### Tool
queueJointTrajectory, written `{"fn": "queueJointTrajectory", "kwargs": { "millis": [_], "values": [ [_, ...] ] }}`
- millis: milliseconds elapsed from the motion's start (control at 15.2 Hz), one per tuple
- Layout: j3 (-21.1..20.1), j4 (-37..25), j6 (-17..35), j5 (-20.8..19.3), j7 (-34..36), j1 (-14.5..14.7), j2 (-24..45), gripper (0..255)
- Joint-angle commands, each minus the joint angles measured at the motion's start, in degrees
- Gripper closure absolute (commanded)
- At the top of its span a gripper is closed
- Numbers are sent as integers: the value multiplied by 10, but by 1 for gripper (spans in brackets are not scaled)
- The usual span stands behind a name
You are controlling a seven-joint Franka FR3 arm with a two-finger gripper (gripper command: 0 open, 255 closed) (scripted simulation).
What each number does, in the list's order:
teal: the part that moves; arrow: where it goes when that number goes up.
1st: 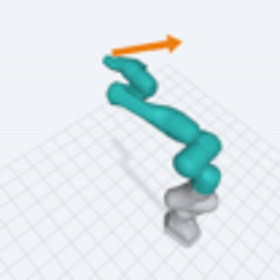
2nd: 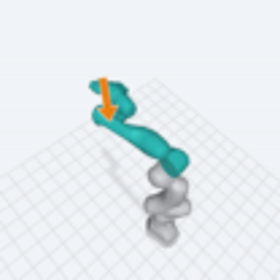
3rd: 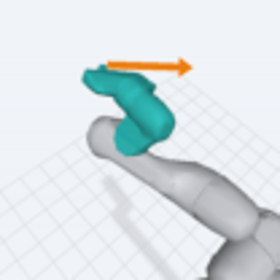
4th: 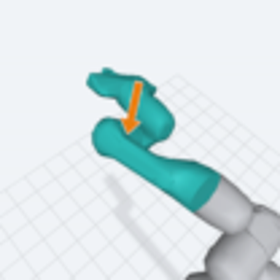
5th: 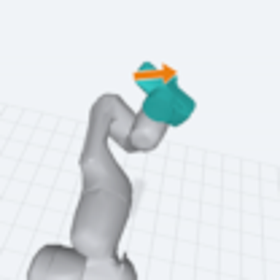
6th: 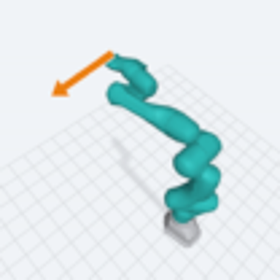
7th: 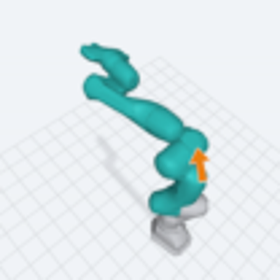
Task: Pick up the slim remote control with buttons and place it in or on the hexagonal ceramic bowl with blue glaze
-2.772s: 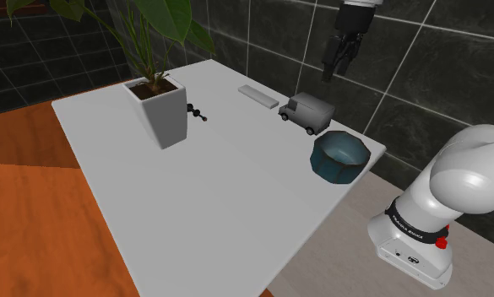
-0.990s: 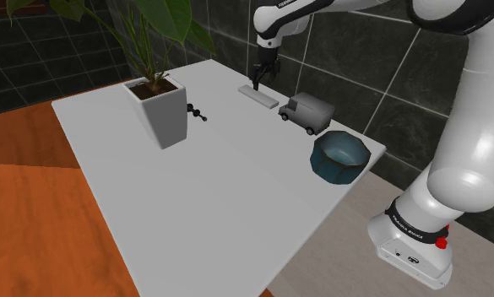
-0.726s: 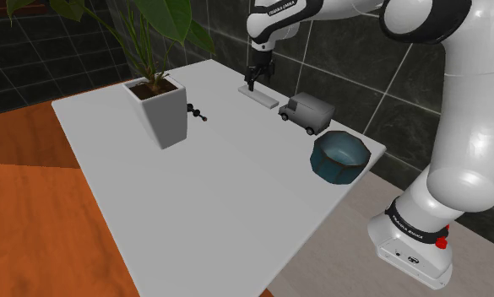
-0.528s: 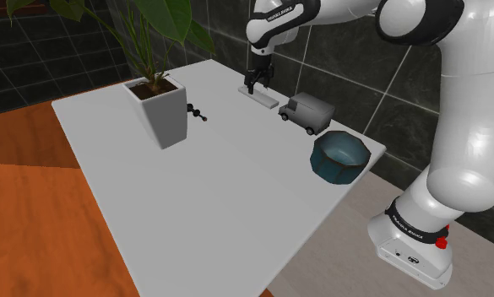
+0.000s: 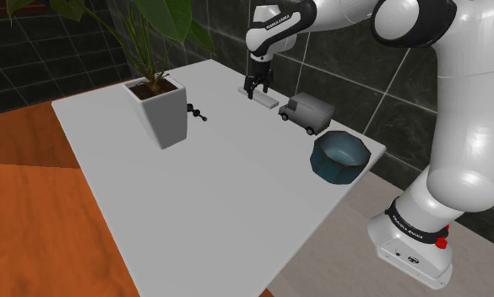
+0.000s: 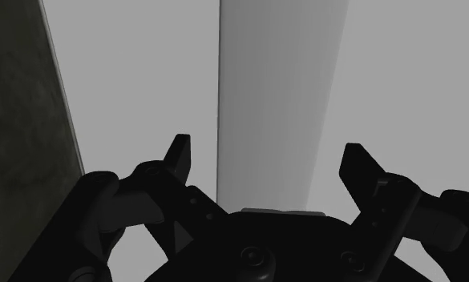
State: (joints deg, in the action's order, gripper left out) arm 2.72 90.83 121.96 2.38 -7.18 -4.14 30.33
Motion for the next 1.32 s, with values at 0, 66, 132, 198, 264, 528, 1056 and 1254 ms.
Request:
{"fn": "queueJointTrajectory", "kwargs": {
  "millis": [0,66,132,198,264,528,1056,1254],
  "values": [
    [0,0,0,0,0,0,0,0],
    [0,0,0,0,0,0,0,0],
    [0,0,0,0,0,0,0,0],
    [0,0,0,0,0,0,0,255],
    [0,0,0,0,0,0,0,255],
    [0,0,0,0,0,0,0,255],
    [0,-12,-24,-1,1,0,-12,255],
    [1,-23,-43,-2,1,0,-21,255]
  ]
}}
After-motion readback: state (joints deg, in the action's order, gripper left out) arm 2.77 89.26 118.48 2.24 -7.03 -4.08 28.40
